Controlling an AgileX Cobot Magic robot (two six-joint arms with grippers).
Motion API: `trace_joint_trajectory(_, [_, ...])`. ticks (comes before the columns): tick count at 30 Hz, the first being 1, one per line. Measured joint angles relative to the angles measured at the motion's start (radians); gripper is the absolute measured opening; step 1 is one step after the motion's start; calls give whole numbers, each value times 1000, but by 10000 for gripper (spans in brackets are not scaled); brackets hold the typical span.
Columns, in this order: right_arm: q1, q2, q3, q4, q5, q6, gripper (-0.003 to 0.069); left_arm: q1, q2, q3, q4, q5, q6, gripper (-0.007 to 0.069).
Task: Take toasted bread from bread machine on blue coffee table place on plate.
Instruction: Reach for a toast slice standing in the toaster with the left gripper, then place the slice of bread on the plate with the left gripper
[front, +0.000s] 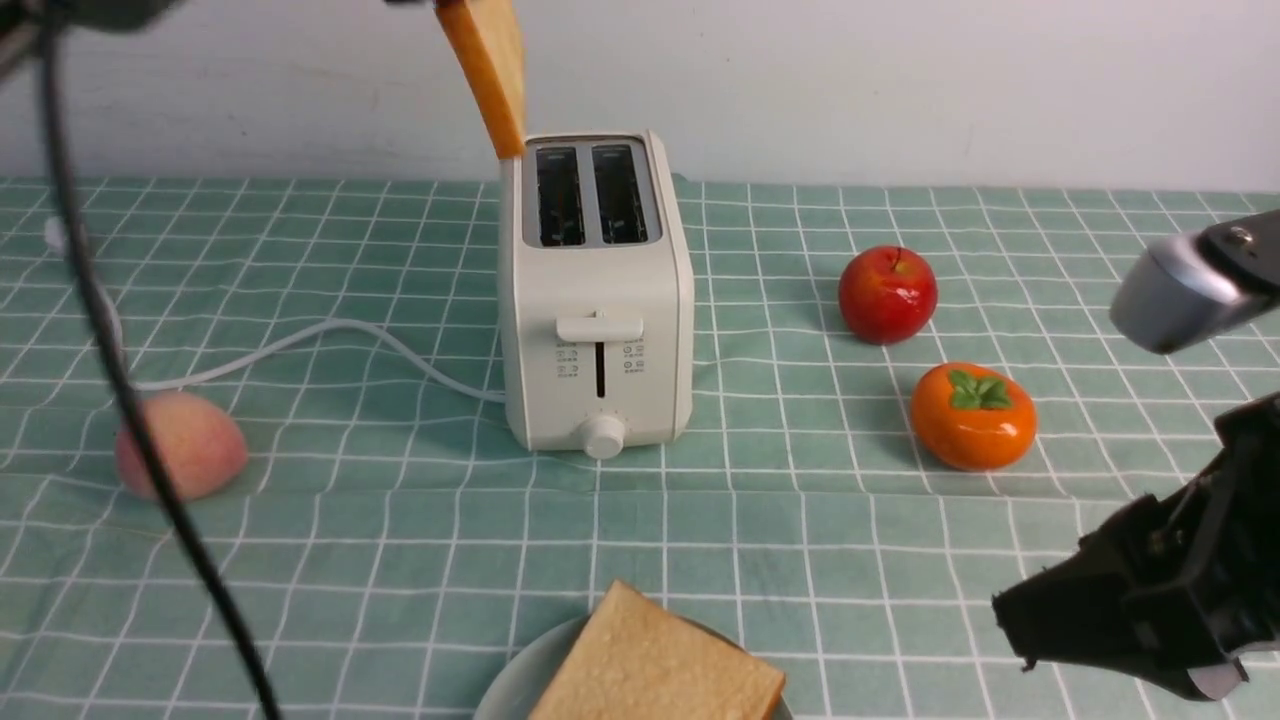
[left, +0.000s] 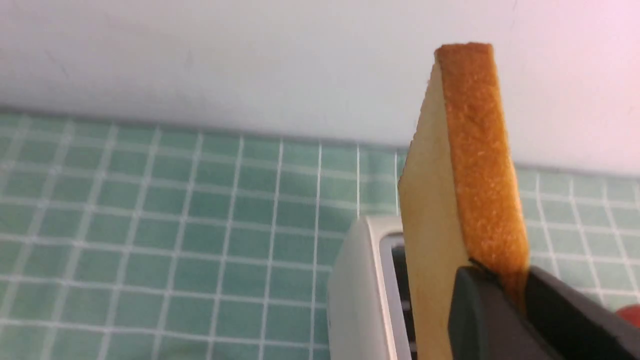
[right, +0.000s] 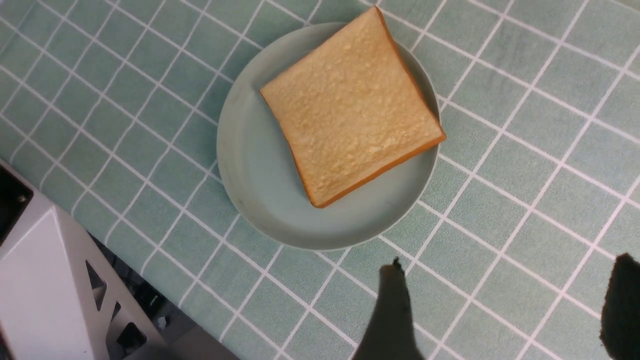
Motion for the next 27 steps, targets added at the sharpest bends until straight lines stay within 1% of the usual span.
trace_joint_trajectory(4, [0,0,0,-40,-40,0,519,0,-212,43,6,120,122,45])
trace_joint_trajectory(6, [0,0,0,-50,-51,0,519,0,-257,80,-4,145,153,45])
trace_joint_trajectory(7, [0,0,0,-64,-69,0,519,2,-323,175,-34,171,204,45])
trace_joint_trajectory(8, [0,0,0,-65,-74,0,519,2,-338,188,-46,173,209,45])
trace_joint_trajectory(10, [0,0,0,-72,-102,0,519,3,-411,367,-132,159,263,45])
trace_joint_trajectory(11, [0,0,0,-72,-105,0,519,3,-423,400,-154,152,271,45])
trace_joint_trajectory(12, [0,0,0,-72,-135,0,519,3,-461,540,-266,106,309,45])
trace_joint_trajectory(13, [0,0,0,-72,-148,0,519,3,-474,611,-332,77,332,45])
trace_joint_trajectory(14, [0,0,0,-72,-165,0,519,3,-486,682,-424,38,359,45])
trace_joint_trajectory(15, [0,1,0,-72,-171,0,519,3,-489,733,-484,23,381,45])
trace_joint_trajectory(16, [0,1,0,-72,-192,0,519,3,-491,850,-635,-44,443,45])
trace_joint_trajectory(17, [0,1,0,-73,-208,0,519,3,-489,943,-748,-86,507,45])
trace_joint_trajectory(18, [0,1,0,-74,-211,0,519,3,-486,972,-794,-101,530,45])
trace_joint_trajectory(19, [0,1,0,-74,-230,0,519,3,-475,1075,-974,-158,631,45])
trace_joint_trajectory(21, [0,1,0,-75,-246,0,519,3,-457,1174,-1179,-216,753,45])
trace_joint_trajectory(22, [0,1,0,-75,-250,0,519,3,-450,1198,-1234,-230,806,45])
trace_joint_trajectory(23, [0,1,0,-75,-252,0,519,3,-445,1212,-1270,-238,831,45])
trace_joint_trajectory(24, [0,1,0,-75,-258,0,519,3,-427,1256,-1402,-262,909,45])
trace_joint_trajectory(26, [0,3,0,-75,-263,0,519,3,-389,1309,-1541,-289,1006,45])
trace_joint_trajectory(27, [0,5,0,-75,-264,0,519,3,-375,1321,-1573,-296,1027,45])
